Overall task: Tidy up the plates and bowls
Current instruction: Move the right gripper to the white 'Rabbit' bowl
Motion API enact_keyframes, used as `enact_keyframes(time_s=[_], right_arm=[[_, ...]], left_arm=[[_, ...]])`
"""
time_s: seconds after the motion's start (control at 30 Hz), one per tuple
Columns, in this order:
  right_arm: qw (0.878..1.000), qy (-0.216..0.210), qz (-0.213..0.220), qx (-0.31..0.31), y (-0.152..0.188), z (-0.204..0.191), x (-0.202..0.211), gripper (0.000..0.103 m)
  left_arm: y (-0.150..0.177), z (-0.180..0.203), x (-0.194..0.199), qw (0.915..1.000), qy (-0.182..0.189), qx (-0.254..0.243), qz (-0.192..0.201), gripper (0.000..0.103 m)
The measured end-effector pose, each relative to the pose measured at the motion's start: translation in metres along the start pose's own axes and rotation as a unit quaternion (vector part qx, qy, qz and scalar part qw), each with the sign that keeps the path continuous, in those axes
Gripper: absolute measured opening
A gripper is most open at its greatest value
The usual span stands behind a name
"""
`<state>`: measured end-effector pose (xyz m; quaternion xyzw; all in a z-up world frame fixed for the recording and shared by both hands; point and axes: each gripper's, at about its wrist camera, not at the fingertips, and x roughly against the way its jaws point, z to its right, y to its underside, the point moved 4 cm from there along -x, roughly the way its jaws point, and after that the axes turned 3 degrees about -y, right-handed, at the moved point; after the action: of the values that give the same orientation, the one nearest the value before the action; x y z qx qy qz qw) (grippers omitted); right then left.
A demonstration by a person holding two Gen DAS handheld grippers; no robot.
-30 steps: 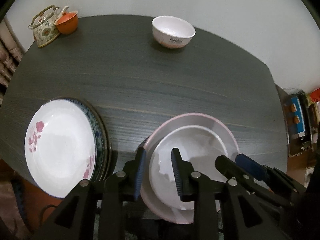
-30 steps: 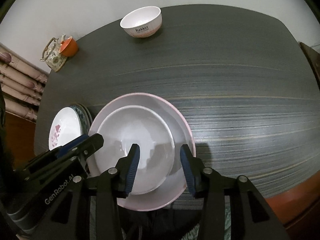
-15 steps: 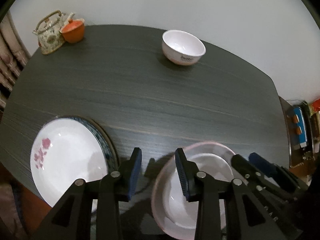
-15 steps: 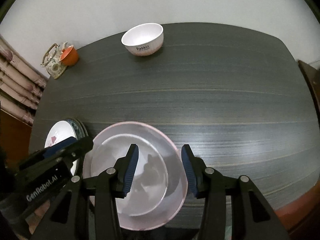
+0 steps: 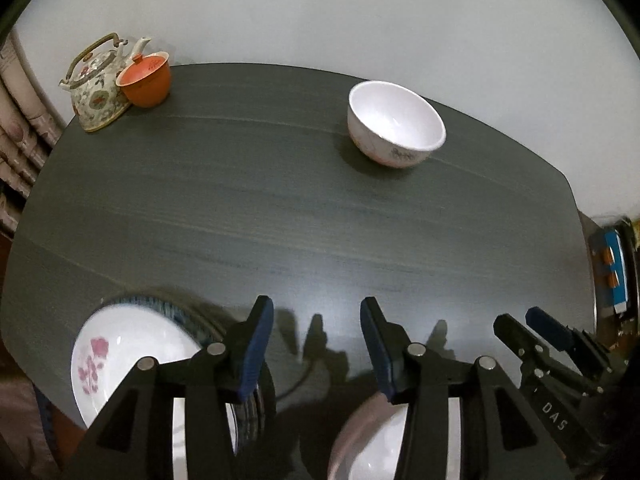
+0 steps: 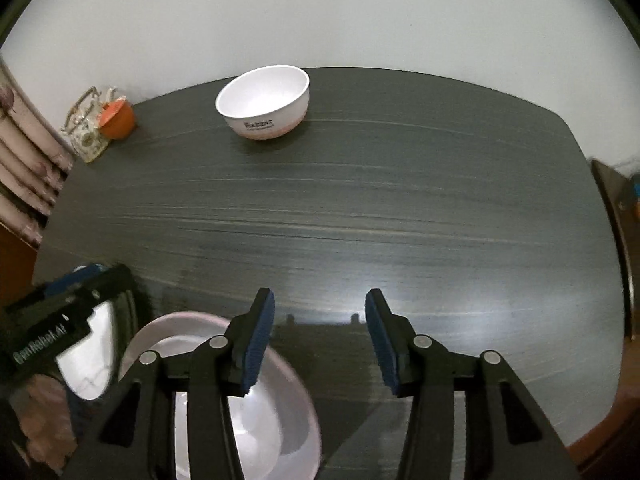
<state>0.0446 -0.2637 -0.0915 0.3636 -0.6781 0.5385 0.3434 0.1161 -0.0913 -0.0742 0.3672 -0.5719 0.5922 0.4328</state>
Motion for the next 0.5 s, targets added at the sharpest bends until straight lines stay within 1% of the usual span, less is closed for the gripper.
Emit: enact_keyframes(time_s=[0.2,0.3,0.4,0.5], right_arm=[[1.000,-0.007,-0.004,0.012,-0.028,0.009,-0.019,0.046],[1.000,-0.026,-0.011,0.000,-0.044,0.016,-0.030,0.046],[0.999,-0.043,-0.018,-0.026,-0.064,0.027,-0.040,0.046],[0.998,-0.042,-0.013,-0.033,-0.089,0.034,-0.047,0.046]], left_arm=[[-0.036,-0.002,-0.020,1.0000,0.003,0.006,0.003,0.046],[-0.055,-0.004,-0.030,0.9999,0.009,0.013,0.003,0.046],[-0.078,-0.004,-0.037,0.9995,0.015,0.025,0.007,0.046],[-0.102,-0.002,-0.046,0.9989,0.029,0.036,0.009,0.046]])
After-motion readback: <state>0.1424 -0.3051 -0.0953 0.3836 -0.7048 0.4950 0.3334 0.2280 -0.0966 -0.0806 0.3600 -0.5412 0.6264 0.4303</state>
